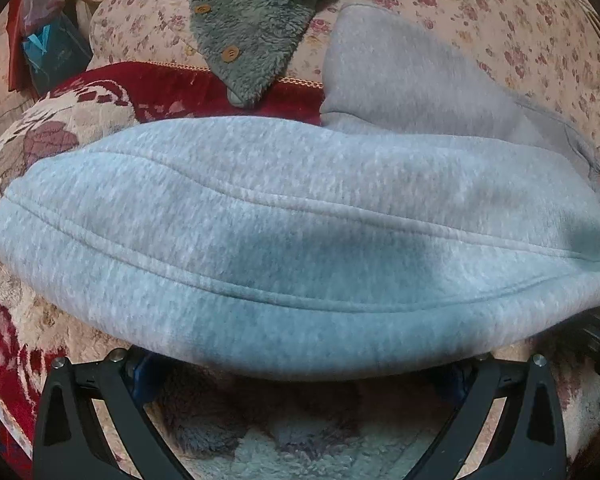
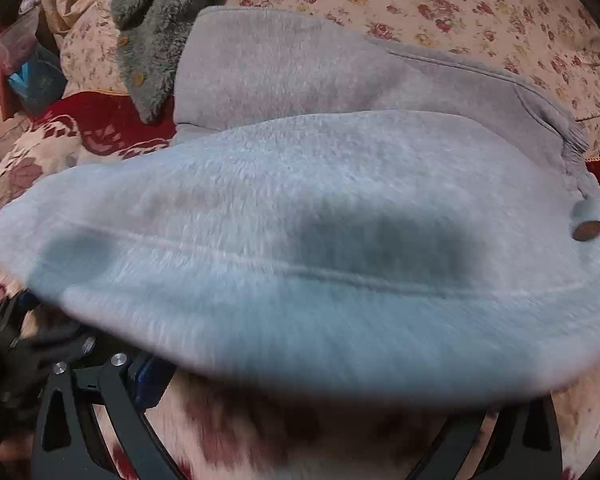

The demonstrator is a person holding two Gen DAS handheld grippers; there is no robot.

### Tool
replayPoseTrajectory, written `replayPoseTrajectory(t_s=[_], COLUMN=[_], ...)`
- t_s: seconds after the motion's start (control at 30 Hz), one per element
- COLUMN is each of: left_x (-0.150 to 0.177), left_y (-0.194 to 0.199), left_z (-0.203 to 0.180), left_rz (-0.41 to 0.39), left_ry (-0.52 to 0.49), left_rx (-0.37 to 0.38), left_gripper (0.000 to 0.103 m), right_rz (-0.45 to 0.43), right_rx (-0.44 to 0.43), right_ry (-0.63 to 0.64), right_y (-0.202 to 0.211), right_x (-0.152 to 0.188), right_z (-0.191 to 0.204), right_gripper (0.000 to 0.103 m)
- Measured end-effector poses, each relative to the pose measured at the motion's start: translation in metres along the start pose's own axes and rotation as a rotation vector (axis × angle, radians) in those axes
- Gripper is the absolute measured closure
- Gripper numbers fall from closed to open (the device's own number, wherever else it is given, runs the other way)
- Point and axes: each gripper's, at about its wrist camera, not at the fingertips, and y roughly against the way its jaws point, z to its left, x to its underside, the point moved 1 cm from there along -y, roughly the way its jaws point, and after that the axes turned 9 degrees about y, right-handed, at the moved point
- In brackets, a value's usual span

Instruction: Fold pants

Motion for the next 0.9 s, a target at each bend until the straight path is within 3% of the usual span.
replayPoseTrajectory(t_s=[0.27,0.4,0.53,0.6,0.9], left_x=[-0.001,0.005,0.011,0.013,0.015], left_y=[0.012,0.045,0.078,0.093,0.106], left_z=[-0.001,-0.005,-0.016,-0.02,-0.024], left_rz=[0.051,-0.021,-0.119,-0.159,-0.196], left_ry=[0.013,0.004,-0.01,0.006,0.013], left_rx=[-0.032,0.0,-0.016,0.022,0.011], left_gripper=[0.0,0.0,0.0,0.0,0.0], right_rz=[-0.059,-0.101,-0.144,-0.158,-0.163], right_rx=[-0.08,-0.107,-0.087,-0.09,-0.092], right_ry=[0.08,0.086,0.13,0.133,0.087], right_y=[0.05,0.079,0.097,0.104,0.112], right_x=[0.024,0.032,0.035,0.036,0.039], right_z=[-0.015,-0.029,-0.034,-0.037,-0.05], right_gripper=[0.0,0.0,0.0,0.0,0.0])
